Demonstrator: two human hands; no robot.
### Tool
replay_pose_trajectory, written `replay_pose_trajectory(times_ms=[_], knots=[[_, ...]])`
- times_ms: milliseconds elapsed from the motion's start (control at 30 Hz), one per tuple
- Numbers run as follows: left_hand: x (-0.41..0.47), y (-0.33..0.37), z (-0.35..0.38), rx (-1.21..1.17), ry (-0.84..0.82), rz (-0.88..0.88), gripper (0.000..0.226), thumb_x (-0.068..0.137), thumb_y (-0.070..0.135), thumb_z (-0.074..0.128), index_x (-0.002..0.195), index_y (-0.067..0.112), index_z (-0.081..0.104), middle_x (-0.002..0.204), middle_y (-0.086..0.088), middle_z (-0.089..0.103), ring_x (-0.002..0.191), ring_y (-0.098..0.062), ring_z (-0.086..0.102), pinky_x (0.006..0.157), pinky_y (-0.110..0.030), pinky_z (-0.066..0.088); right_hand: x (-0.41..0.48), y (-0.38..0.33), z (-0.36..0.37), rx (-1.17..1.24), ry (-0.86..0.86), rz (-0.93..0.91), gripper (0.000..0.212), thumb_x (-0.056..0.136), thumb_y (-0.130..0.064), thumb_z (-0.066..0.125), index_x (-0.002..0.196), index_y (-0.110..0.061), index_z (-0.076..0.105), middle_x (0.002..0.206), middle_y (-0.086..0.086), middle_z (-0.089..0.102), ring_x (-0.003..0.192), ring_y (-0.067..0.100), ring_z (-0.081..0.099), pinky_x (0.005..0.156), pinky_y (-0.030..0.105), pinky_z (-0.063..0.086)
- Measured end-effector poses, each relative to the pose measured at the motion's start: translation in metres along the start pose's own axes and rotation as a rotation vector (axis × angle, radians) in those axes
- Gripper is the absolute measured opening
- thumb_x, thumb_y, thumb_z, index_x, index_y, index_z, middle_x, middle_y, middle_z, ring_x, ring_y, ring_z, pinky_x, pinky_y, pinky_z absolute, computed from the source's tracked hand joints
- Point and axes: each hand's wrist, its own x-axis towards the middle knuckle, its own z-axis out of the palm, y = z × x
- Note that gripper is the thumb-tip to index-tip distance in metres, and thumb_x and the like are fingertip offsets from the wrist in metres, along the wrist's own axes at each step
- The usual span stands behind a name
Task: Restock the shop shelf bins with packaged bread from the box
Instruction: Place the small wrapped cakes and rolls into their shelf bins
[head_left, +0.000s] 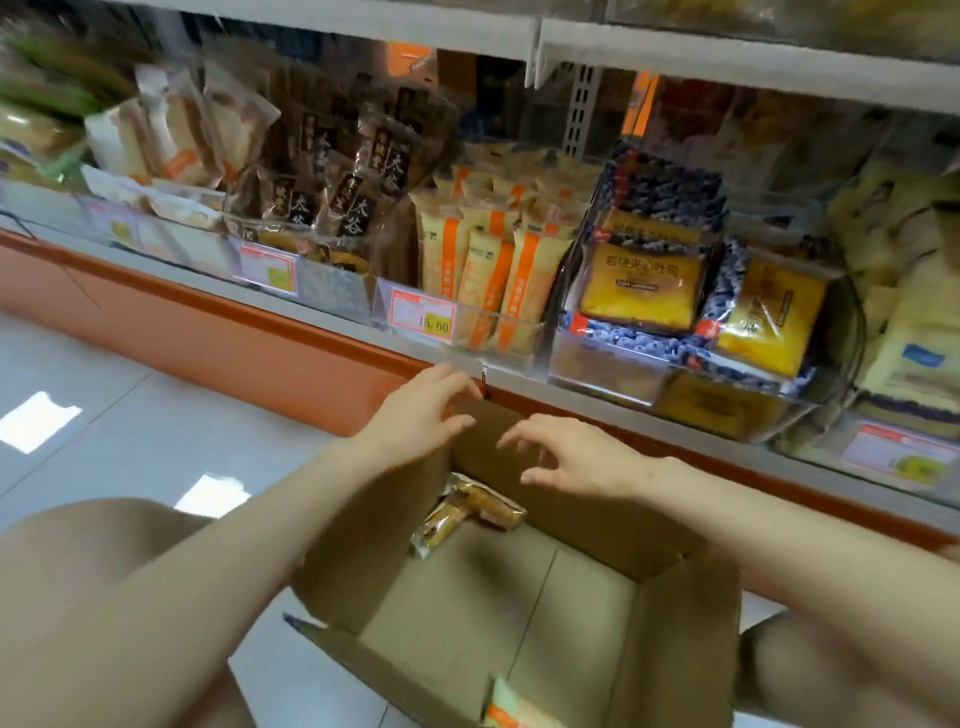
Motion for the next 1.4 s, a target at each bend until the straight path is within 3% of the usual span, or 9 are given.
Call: replay_pose_trajectory(times_ms=[200, 300, 500, 667, 867, 1000, 1200, 1300, 1400], knots=[[-0.004, -0.027, 0.069, 0.026, -0.379, -0.244, 0.028, 0.090, 0.023, 0.059, 0.116, 0.014, 0.056, 0.116, -0.007, 0.051, 0.107, -0.022, 0.052, 0.093, -0.037, 0.044, 0.003, 0.040, 0.078, -0.097, -0.340, 0.103, 0.052, 0.091, -0.030, 0.060, 0.139, -0.028, 0.039, 0.128, 0.007, 0.048, 0.109, 0.021, 0.052, 0.087, 0.035, 0.048], [-0.012, -0.052, 0.109, 0.004, -0.558, -0.404, 0.032, 0.088, 0.023, 0.060, 0.119, 0.014, 0.054, 0.116, -0.012, 0.049, 0.111, -0.029, 0.051, 0.093, -0.034, 0.043, 0.014, 0.059, 0.106, -0.089, -0.360, 0.178, 0.056, 0.091, -0.030, 0.060, 0.141, -0.031, 0.036, 0.131, 0.008, 0.045, 0.112, 0.025, 0.051, 0.090, 0.037, 0.049], [-0.027, -0.095, 0.179, 0.000, -0.683, -0.621, 0.034, 0.087, 0.026, 0.061, 0.120, 0.027, 0.050, 0.136, -0.015, 0.035, 0.124, -0.032, 0.042, 0.104, -0.034, 0.036, 0.057, 0.075, 0.161, -0.020, -0.365, 0.213, 0.060, 0.090, -0.032, 0.060, 0.144, -0.034, 0.033, 0.145, 0.014, 0.030, 0.126, 0.033, 0.041, 0.102, 0.037, 0.041], [-0.017, -0.114, 0.224, -0.035, -0.662, -0.615, 0.042, 0.087, 0.024, 0.063, 0.127, 0.027, 0.051, 0.136, -0.012, 0.027, 0.128, -0.031, 0.035, 0.108, -0.031, 0.028, 0.099, 0.086, 0.194, -0.018, -0.371, 0.265, 0.064, 0.090, -0.024, 0.059, 0.146, -0.036, 0.030, 0.155, 0.017, 0.011, 0.135, 0.040, 0.028, 0.113, 0.042, 0.027], [-0.012, -0.134, 0.265, 0.017, -0.628, -0.552, 0.042, 0.085, 0.017, 0.059, 0.124, 0.032, 0.053, 0.142, -0.010, 0.026, 0.129, -0.029, 0.031, 0.106, -0.028, 0.026, 0.134, 0.106, 0.243, 0.007, -0.373, 0.327, 0.069, 0.088, -0.008, 0.058, 0.143, -0.039, 0.032, 0.145, 0.013, 0.018, 0.124, 0.039, 0.037, 0.108, 0.039, 0.034], [-0.017, -0.134, 0.276, 0.077, -0.556, -0.555, 0.038, 0.089, 0.021, 0.055, 0.125, 0.032, 0.053, 0.150, -0.008, 0.017, 0.130, -0.027, 0.027, 0.105, -0.028, 0.022, 0.137, 0.107, 0.263, 0.046, -0.303, 0.346, 0.048, 0.094, -0.019, 0.053, 0.137, -0.037, 0.038, 0.131, 0.015, 0.030, 0.114, 0.038, 0.042, 0.098, 0.037, 0.038], [-0.027, -0.130, 0.276, -0.089, -0.439, -0.564, 0.024, 0.084, 0.005, 0.054, 0.105, 0.016, 0.058, 0.131, -0.014, 0.030, 0.106, -0.035, 0.050, 0.092, -0.031, 0.039, 0.116, 0.101, 0.266, 0.258, -0.248, 0.409, 0.057, 0.086, -0.018, 0.065, 0.139, -0.029, 0.044, 0.149, 0.013, 0.021, 0.131, 0.037, 0.037, 0.106, 0.032, 0.034], [-0.032, -0.130, 0.276, -0.152, -0.432, -0.626, 0.025, 0.084, 0.001, 0.052, 0.105, 0.014, 0.057, 0.122, -0.010, 0.031, 0.099, -0.032, 0.054, 0.088, -0.029, 0.043, 0.101, 0.093, 0.272, 0.360, -0.271, 0.506, 0.055, 0.081, -0.010, 0.063, 0.127, -0.036, 0.049, 0.131, 0.012, 0.041, 0.114, 0.034, 0.051, 0.093, 0.026, 0.040], [-0.035, -0.129, 0.278, -0.182, -0.482, -0.642, 0.034, 0.079, 0.005, 0.061, 0.107, 0.024, 0.055, 0.119, -0.007, 0.042, 0.107, -0.031, 0.053, 0.087, -0.032, 0.046, 0.088, 0.086, 0.271, 0.531, -0.264, 0.654, 0.042, 0.082, -0.012, 0.059, 0.113, -0.040, 0.057, 0.113, 0.005, 0.061, 0.108, 0.025, 0.055, 0.088, 0.024, 0.043]])
